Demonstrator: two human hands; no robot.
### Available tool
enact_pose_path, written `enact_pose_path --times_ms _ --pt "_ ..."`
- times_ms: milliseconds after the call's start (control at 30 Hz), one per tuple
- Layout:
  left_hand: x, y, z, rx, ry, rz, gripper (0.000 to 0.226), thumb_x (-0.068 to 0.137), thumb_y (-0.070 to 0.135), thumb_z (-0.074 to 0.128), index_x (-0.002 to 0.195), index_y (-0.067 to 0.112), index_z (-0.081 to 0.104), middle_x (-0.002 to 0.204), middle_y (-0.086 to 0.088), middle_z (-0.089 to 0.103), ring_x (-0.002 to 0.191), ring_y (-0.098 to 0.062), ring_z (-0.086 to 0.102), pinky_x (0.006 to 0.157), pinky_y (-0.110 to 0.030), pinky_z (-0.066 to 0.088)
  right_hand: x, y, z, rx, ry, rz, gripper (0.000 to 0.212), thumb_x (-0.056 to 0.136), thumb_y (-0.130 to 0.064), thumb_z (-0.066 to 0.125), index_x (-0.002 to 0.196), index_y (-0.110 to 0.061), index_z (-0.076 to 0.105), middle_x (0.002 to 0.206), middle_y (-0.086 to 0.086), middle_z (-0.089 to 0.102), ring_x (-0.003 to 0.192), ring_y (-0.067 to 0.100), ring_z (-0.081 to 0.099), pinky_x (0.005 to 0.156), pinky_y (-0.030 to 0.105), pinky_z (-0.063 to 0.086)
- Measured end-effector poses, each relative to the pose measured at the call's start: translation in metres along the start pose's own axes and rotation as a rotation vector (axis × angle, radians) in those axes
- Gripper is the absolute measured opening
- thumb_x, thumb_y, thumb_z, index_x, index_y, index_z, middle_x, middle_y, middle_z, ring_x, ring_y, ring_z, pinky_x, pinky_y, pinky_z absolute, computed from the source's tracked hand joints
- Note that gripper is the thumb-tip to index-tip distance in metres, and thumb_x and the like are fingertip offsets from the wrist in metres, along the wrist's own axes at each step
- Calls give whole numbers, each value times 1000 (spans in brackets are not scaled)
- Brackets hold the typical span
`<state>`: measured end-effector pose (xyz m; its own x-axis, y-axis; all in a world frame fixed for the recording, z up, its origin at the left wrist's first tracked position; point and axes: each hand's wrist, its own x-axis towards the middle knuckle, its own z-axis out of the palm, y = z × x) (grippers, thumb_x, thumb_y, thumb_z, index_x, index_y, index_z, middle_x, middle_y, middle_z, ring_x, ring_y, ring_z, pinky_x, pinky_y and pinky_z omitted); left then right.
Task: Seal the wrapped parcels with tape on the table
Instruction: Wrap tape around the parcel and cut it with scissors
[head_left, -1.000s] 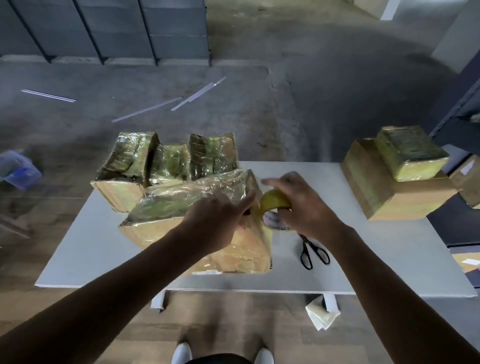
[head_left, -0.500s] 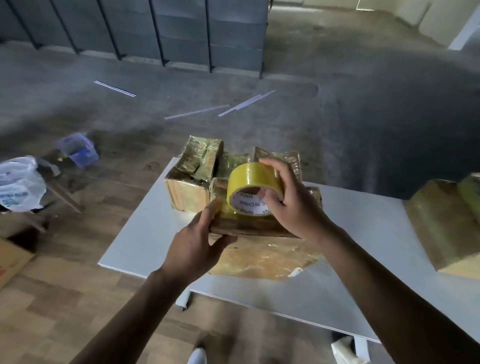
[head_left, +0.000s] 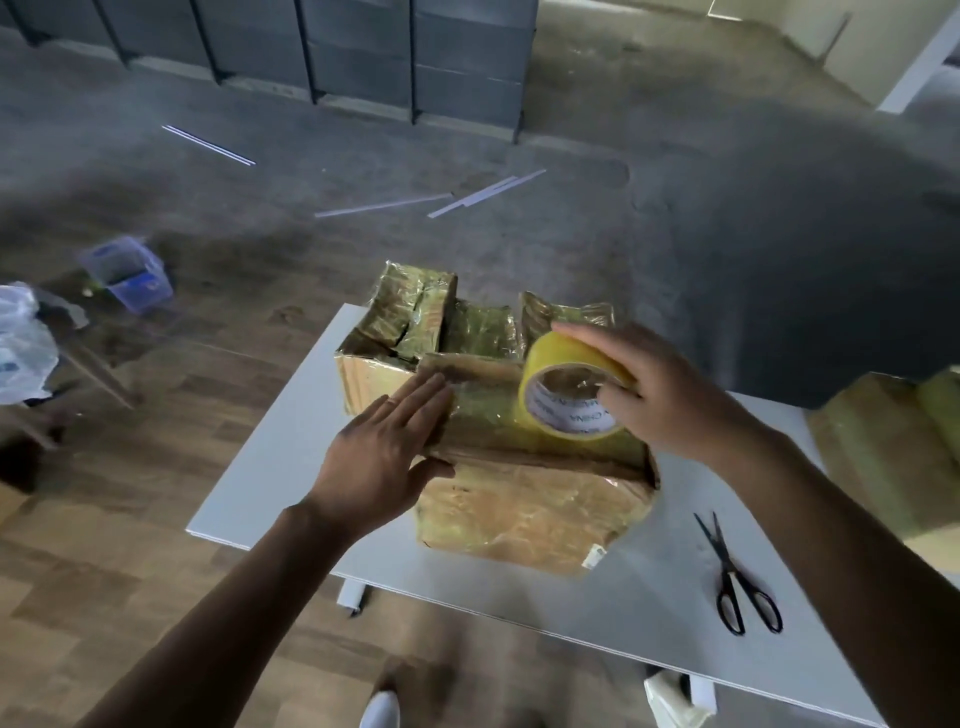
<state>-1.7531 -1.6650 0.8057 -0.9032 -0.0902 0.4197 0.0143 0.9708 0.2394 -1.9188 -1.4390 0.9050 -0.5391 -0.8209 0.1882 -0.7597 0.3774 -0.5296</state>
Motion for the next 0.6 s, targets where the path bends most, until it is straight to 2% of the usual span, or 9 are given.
enact_pose_path --times_ms 67,133,233,333,400,467,533,600 --pt "6 6 3 1 -21 51 80 71 38 81 139 9 50 148 -4 44 137 -20 39 98 -38 47 -13 8 -17 -65 -81 26 67 86 -13 49 132 -61 35 121 -14 46 104 4 49 85 31 45" --pt "14 11 5 -9 -39 81 78 72 37 80 139 9 50 149 -4 43 139 -19 36 100 -35 43 -20 12 -28 -136 -132 42 71 87 -13 51 130 -66 31 121 -22 42 108 5 47 86 32 45" --pt "22 14 4 -7 -61 92 79 70 36 82 138 10 51 147 -3 45 138 -17 37 99 -31 38 -21 15 -35 -143 -166 71 76 87 -11 52 124 -74 27 122 -24 41 113 10 48 89 35 46" --pt "24 14 2 -11 -68 94 80 68 34 84 138 11 52 146 -2 46 136 -17 40 97 -29 39 -23 17 -41 -135 -199 110 73 87 -13 50 122 -74 30 114 -22 49 95 23 60 79 45 53" --pt "24 12 1 -6 -73 75 80 67 33 85 137 12 53 146 -1 47 136 -16 40 95 -30 43 -24 22 -48 -271 -213 114 67 88 -15 51 127 -67 37 100 -18 46 81 19 57 67 32 50" --pt "23 8 -2 9 -81 57 80 66 34 85 137 12 53 145 -1 48 135 -16 40 93 -32 46 -24 25 -52 -427 -203 101 60 87 -17 54 130 -58 44 88 -13 38 70 9 47 56 20 34" --pt "24 5 -5 54 -109 57 83 63 35 87 136 11 54 143 -3 50 134 -19 43 95 -36 46 -24 25 -52 -404 -192 118 57 86 -16 55 128 -54 49 83 -12 36 66 5 42 54 17 26" --pt "29 8 -7 174 -182 71 88 57 36 90 132 6 56 139 -9 54 131 -25 48 98 -45 46 -25 24 -47 -341 -170 108 56 86 -13 55 126 -51 53 82 -14 36 65 4 41 53 17 26"
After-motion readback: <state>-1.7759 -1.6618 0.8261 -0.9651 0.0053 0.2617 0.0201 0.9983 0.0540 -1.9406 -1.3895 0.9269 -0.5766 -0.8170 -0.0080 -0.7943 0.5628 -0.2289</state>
